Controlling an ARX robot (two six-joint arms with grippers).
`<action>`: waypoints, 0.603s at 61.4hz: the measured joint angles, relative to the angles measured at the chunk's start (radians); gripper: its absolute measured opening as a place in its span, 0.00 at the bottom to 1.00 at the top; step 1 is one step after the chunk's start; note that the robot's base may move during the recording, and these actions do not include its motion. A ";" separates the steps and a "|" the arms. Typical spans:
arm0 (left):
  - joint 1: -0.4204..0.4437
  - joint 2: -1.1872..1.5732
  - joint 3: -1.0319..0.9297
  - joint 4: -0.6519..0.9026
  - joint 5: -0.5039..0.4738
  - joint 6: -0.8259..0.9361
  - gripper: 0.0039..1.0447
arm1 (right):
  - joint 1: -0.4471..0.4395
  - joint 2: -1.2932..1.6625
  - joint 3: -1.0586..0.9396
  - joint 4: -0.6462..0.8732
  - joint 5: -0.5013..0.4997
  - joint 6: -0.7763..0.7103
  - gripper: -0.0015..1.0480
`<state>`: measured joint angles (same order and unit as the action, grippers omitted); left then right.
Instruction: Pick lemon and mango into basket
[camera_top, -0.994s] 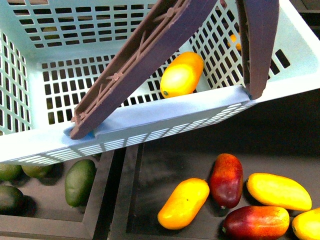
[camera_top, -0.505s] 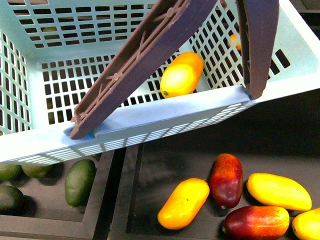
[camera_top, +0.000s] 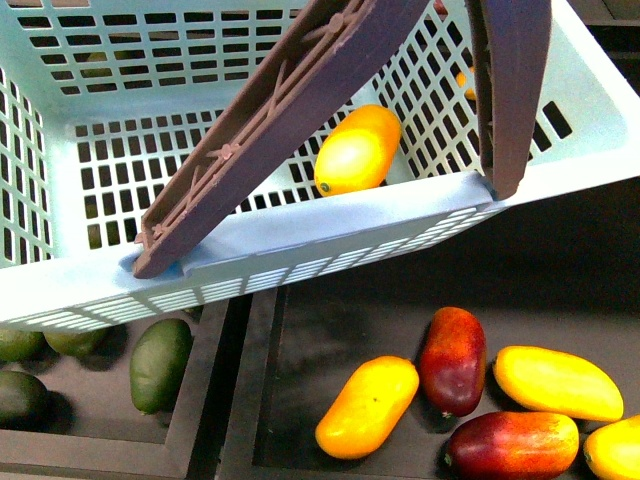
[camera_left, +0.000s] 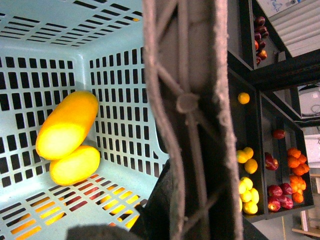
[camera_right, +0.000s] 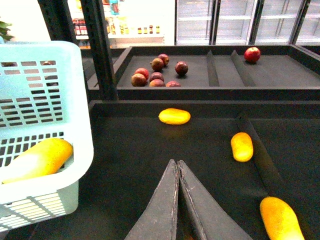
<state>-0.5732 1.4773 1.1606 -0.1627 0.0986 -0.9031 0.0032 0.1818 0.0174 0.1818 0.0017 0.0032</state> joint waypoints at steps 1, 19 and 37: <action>0.000 0.000 0.000 0.000 0.000 0.000 0.04 | 0.000 -0.006 0.000 -0.006 0.000 0.000 0.02; 0.000 0.000 0.000 0.000 -0.001 0.001 0.04 | 0.000 -0.173 0.000 -0.180 0.000 0.000 0.02; 0.000 0.000 0.000 0.000 0.000 0.000 0.04 | 0.000 -0.175 0.000 -0.180 0.000 0.000 0.42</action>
<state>-0.5732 1.4776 1.1606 -0.1627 0.0982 -0.9031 0.0032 0.0063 0.0174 0.0013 0.0017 0.0029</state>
